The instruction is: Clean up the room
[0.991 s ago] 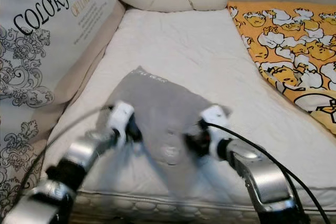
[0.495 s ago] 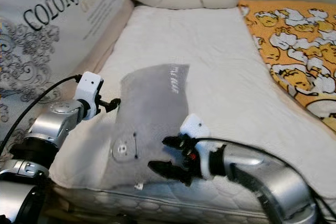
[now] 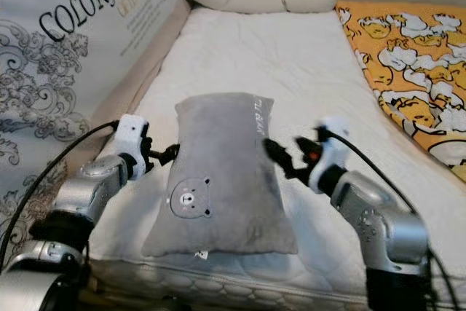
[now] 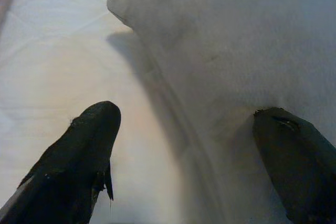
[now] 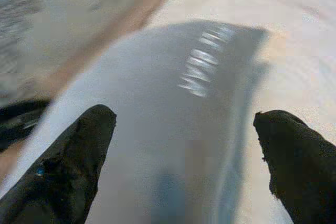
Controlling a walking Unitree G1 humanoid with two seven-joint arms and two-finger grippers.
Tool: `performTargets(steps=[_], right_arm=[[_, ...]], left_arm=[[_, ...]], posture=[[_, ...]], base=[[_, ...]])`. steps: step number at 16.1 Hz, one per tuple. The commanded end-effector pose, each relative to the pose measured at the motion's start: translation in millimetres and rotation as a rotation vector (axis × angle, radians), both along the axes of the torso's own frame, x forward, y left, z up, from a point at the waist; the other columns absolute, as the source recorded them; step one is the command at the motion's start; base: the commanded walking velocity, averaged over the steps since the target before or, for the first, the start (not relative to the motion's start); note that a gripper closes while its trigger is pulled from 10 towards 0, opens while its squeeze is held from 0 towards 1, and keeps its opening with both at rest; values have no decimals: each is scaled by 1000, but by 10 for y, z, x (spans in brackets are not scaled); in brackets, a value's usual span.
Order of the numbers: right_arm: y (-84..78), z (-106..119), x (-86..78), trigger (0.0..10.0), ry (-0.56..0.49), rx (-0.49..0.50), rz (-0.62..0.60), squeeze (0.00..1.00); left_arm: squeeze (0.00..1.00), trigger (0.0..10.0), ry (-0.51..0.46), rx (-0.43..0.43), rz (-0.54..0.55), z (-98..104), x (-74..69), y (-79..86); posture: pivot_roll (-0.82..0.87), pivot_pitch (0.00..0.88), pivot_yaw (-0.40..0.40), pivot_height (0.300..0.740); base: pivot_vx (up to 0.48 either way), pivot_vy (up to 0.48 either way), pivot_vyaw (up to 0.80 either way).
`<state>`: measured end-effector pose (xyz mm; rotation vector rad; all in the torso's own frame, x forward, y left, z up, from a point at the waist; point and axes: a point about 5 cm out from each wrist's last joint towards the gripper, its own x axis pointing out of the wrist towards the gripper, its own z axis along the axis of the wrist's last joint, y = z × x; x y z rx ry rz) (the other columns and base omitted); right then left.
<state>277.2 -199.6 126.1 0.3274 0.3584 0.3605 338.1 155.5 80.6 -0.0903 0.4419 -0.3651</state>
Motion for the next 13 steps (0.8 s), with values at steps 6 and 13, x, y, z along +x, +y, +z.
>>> performTargets(steps=[6,13], right_arm=[[190,-641,-218,10000,326,150,107,1000],[347,-769,-174,0,342,123,139,0]], left_arm=[[1000,10000,195,-96,-151,-420,-260,-456],[0,0,106,-83,-237,-279,-183,-746]], posture=[[-49,0,54,740],[-55,0,47,740]], base=[[0,0,0],[0,0,0]])
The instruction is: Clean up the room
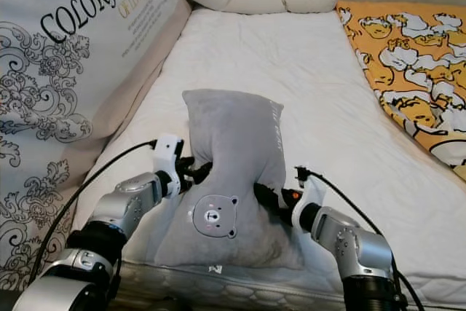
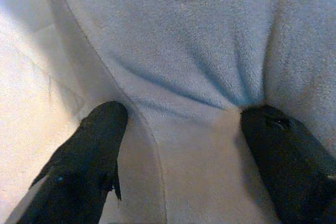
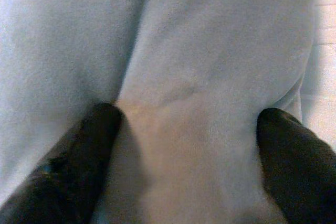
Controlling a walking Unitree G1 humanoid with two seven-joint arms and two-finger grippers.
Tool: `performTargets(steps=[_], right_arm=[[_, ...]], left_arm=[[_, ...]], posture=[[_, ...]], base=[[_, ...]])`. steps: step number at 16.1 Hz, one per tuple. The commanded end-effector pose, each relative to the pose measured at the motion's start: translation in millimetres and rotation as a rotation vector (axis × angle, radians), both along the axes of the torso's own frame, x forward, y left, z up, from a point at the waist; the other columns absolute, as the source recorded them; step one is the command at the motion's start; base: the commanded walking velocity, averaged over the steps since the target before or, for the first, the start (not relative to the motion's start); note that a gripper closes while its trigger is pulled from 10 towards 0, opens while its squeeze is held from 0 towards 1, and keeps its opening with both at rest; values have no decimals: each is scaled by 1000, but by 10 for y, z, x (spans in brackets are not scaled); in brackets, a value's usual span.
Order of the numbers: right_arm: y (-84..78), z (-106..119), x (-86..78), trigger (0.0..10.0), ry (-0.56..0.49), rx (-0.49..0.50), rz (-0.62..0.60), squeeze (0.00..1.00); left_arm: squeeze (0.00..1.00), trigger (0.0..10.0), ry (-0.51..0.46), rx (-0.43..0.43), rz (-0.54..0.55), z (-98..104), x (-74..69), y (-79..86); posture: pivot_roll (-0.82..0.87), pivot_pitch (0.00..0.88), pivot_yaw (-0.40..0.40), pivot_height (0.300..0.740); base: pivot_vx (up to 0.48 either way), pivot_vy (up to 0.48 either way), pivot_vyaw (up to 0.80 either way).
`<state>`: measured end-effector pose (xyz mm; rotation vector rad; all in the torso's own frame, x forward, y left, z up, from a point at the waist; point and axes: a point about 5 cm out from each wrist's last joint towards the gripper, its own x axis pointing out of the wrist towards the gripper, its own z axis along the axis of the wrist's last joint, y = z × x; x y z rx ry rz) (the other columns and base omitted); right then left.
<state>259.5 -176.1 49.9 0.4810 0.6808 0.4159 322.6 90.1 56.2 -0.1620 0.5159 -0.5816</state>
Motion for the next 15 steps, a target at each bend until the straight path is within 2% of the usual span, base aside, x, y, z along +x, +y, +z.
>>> performTargets(steps=[1,4,6,9,12,15], right_arm=[[114,-28,4,0,12,8,40,0],[86,-84,26,0,17,-52,6,0],[89,-83,33,0,18,-49,-1,0],[123,-51,90,0,-44,-49,-28,0],[179,-9,114,0,-94,-63,-4,0],[217,27,121,0,-135,-56,-43,0]], left_arm=[[0,0,7,48,-46,-34,-25,-92],[0,0,-7,89,-46,-36,-19,-77],[0,0,-10,99,-46,-37,-21,-66],[0,0,-31,130,-47,-35,-21,-18],[0,0,-26,111,-14,0,3,19],[0,0,-47,104,-10,47,11,21]], posture=[[-54,0,45,740],[-47,0,41,740],[-47,0,41,740],[-47,0,49,740],[-52,0,52,740],[-54,0,57,740]], base=[[0,0,0],[0,0,0],[0,0,0],[0,0,0],[0,0,0],[0,0,0]])
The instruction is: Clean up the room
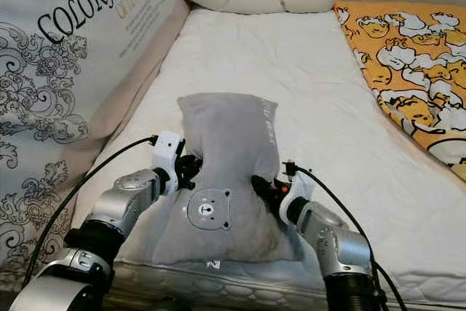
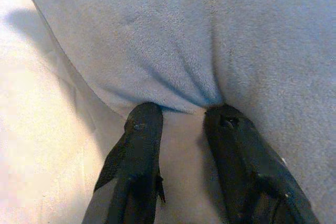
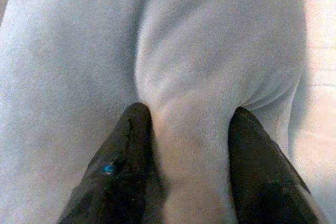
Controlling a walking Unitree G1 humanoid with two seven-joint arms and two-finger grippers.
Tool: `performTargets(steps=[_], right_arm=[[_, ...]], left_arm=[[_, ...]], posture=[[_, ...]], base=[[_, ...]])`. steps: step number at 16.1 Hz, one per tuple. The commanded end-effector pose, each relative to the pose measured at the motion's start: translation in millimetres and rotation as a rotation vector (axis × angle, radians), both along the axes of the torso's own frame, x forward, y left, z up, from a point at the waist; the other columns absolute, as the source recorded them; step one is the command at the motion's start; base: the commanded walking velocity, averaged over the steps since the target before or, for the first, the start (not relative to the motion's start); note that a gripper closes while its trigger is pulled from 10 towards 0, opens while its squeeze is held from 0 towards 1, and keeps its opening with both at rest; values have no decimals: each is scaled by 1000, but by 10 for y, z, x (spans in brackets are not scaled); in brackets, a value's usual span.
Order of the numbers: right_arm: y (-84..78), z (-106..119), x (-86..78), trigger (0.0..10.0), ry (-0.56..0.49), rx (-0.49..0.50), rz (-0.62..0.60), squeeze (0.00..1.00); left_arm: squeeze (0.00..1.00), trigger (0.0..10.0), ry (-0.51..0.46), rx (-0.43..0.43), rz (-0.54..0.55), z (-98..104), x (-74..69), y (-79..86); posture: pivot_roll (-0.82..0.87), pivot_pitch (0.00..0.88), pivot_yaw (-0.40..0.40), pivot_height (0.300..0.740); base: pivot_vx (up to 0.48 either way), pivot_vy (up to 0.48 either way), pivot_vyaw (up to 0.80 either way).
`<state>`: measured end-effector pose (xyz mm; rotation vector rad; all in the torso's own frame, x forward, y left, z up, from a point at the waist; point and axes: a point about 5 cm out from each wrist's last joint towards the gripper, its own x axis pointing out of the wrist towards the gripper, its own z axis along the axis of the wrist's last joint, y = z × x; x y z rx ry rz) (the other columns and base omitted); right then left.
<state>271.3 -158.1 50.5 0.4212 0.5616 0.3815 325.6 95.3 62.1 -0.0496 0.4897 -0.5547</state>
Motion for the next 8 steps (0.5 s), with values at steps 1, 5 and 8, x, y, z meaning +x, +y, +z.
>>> performTargets(steps=[1,5,8], right_arm=[[41,23,1,0,-18,-8,-4,0],[95,33,-41,0,-26,-48,-12,0],[136,226,26,0,-126,-63,-56,0]], left_arm=[[0,0,6,4,-14,-7,-20,-31],[0,0,-2,-38,-1,49,-32,-71],[0,0,-83,-54,-7,230,14,-96]], posture=[[-53,0,57,740],[-55,0,60,740],[-67,0,72,740]], base=[[0,0,0],[0,0,0],[0,0,0]])
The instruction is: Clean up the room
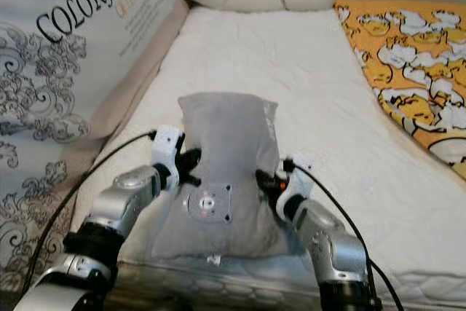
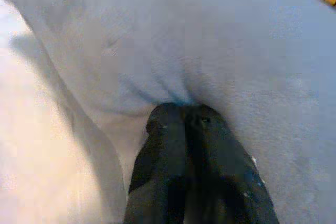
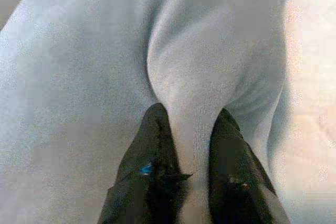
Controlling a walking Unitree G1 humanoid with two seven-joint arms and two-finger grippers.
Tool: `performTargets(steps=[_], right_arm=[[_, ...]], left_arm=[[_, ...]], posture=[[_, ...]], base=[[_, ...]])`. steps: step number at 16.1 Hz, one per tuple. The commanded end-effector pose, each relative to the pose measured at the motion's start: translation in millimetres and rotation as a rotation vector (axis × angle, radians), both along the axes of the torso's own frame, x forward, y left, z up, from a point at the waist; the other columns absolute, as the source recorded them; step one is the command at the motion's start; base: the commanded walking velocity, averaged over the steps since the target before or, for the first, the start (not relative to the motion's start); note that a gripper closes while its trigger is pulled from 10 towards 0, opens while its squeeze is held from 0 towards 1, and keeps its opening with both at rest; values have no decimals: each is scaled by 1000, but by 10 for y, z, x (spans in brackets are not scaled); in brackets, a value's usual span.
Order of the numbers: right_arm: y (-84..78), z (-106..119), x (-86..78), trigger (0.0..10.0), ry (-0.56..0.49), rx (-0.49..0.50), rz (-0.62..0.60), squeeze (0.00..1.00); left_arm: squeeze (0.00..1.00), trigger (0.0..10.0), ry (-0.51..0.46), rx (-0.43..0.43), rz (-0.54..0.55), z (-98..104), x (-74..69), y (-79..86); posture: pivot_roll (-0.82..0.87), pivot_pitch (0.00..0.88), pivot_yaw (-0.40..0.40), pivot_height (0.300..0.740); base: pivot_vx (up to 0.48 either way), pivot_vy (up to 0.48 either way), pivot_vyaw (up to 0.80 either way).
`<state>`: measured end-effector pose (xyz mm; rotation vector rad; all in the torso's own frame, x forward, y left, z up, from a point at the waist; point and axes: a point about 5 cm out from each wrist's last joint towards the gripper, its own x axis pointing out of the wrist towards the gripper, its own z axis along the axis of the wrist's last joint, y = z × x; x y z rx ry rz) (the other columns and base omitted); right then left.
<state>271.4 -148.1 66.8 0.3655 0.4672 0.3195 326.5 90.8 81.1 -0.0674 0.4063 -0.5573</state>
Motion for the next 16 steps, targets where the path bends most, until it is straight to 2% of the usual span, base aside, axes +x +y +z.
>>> performTargets(steps=[1,4,6,7,8,10,12,13,14,15,16], right_arm=[[38,95,40,0,-51,-8,-4,0],[98,380,144,0,-190,-17,-50,0],[161,529,175,0,-244,21,-52,0],[161,529,175,0,-244,21,-52,0],[218,634,186,0,-289,64,-60,0],[250,687,190,0,-323,93,-80,0],[218,606,146,0,-298,53,-105,0],[178,549,116,0,-274,33,-117,0],[143,482,103,0,-244,11,-118,0],[108,386,86,0,-198,-22,-111,0],[108,386,86,0,-198,-22,-111,0]], left_arm=[[0,0,-22,-17,-13,74,14,-52],[0,0,-137,-26,-22,390,88,-52],[0,0,-199,-21,-15,550,100,-20],[0,0,-199,-21,-15,550,100,-20],[0,0,-247,-26,-10,675,89,5],[0,0,-282,-22,-5,753,65,26],[0,275,-253,26,46,659,5,121],[0,4745,-219,55,92,569,-16,200],[0,10000,-189,64,117,498,-18,242],[0,10000,-156,58,128,422,-29,269],[0,10000,-156,58,128,422,-29,269]], posture=[[-67,0,72,740],[-55,0,75,740],[-45,0,71,740],[-45,0,71,740],[-41,0,61,740],[-44,0,67,740],[-63,0,79,740],[-62,0,78,740],[-48,0,64,740],[-42,0,57,740],[-42,0,57,740]], base=[[0,0,0],[0,0,0],[0,0,0],[0,0,0],[0,0,0],[0,0,0],[0,0,0],[0,0,0],[0,0,0],[0,0,0],[0,0,0]])
